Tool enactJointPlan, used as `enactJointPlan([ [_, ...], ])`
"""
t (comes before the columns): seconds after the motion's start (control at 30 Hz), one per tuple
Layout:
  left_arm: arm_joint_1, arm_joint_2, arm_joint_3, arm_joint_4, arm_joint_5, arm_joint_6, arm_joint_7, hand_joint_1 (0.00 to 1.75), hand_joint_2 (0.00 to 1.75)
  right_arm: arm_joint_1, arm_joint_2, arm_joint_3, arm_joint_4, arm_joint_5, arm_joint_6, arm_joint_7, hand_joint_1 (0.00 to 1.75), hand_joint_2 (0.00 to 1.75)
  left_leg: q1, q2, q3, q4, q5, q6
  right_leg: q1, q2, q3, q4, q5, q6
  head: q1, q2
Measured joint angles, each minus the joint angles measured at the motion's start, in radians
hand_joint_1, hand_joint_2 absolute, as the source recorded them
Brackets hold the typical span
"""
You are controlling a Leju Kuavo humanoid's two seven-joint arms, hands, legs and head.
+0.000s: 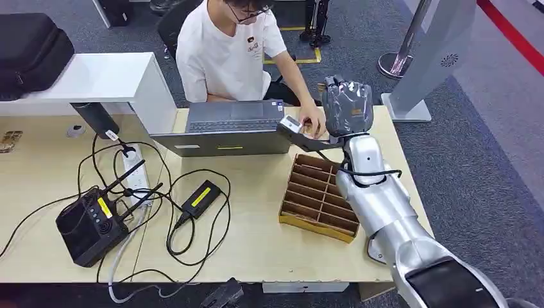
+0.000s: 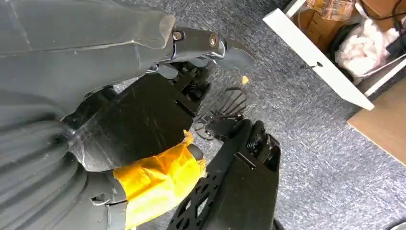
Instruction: Pass the card to the sensor for recognition and then transmit it.
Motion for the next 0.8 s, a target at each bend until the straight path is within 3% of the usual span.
enactJointPlan([
  [0.8,-0.023,-0.006,0.024,0.03,-0.057,-0.031,0.019,0.0,1.75,-0.062,0.026,-0.07,0.189,0.112,-0.001,0.086,1.75,1.75,0.0,0.0,0.0,0.0,0.005,0.0,0.0,-0.001,-0.001,0.0,0.005,0.0,0.0,0.0],
])
